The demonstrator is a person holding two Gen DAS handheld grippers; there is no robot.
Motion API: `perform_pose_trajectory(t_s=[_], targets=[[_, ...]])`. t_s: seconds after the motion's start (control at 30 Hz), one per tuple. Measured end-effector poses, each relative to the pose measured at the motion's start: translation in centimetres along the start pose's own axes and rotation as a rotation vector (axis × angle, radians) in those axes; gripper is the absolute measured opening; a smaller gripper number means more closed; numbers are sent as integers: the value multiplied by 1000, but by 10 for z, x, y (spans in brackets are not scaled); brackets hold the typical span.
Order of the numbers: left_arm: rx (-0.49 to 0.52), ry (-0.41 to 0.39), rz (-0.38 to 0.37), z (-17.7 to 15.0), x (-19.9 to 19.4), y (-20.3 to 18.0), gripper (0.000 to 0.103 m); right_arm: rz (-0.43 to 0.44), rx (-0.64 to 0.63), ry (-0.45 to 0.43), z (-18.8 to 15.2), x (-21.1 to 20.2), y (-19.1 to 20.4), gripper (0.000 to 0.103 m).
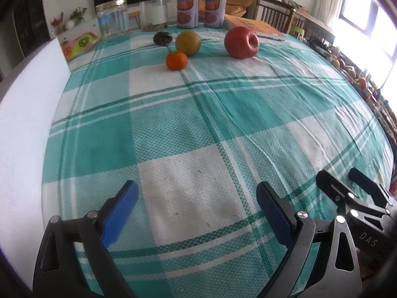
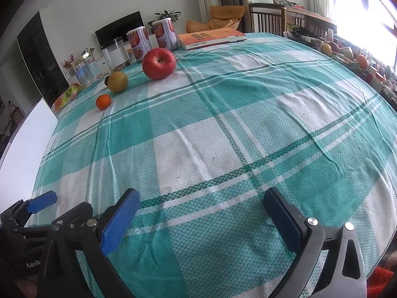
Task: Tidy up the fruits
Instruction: 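Bring both tools back over the table toward the orange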
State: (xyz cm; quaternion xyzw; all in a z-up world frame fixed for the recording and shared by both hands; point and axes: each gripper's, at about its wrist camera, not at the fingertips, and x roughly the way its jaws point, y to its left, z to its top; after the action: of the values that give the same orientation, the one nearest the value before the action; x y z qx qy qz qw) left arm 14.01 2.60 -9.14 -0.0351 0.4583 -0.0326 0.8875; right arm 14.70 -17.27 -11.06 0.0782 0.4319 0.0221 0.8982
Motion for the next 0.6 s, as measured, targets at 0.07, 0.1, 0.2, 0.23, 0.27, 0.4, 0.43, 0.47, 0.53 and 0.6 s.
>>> perform_pose_trajectory(t_s=[0.07, 0.1, 0.2, 0.23, 0.27, 0.4, 0.43, 0.47, 0.53, 0.6], targets=[[-54, -37, -22, 20, -5, 6, 97, -2, -4, 3, 0, 1, 1, 102], [-82, -42, -34, 31, -5, 8, 97, -4, -6, 4, 0, 1, 1, 102], [-132, -34, -82, 66, 9, 9, 97, -6, -8, 5, 0, 1, 2, 103], [-143, -38, -70, 78, 16, 10, 97, -5, -8, 5, 0, 1, 2, 103], [-150, -50, -52, 91, 24, 13, 97, -3, -7, 5, 0, 1, 2, 103], [-120, -66, 33, 127, 61, 19, 95, 3, -6, 5, 0, 1, 1, 103], [-93, -61, 50, 132, 70, 19, 95, 2, -7, 6, 1, 1, 1, 103], [-69, -54, 66, 135, 79, 18, 95, 0, -9, 6, 0, 2, 1, 103], [-40, -47, 82, 137, 93, 18, 95, -3, -12, 8, 1, 2, 2, 103], [-35, -39, 94, 137, 103, 21, 94, -5, -14, 8, 1, 3, 2, 103]])
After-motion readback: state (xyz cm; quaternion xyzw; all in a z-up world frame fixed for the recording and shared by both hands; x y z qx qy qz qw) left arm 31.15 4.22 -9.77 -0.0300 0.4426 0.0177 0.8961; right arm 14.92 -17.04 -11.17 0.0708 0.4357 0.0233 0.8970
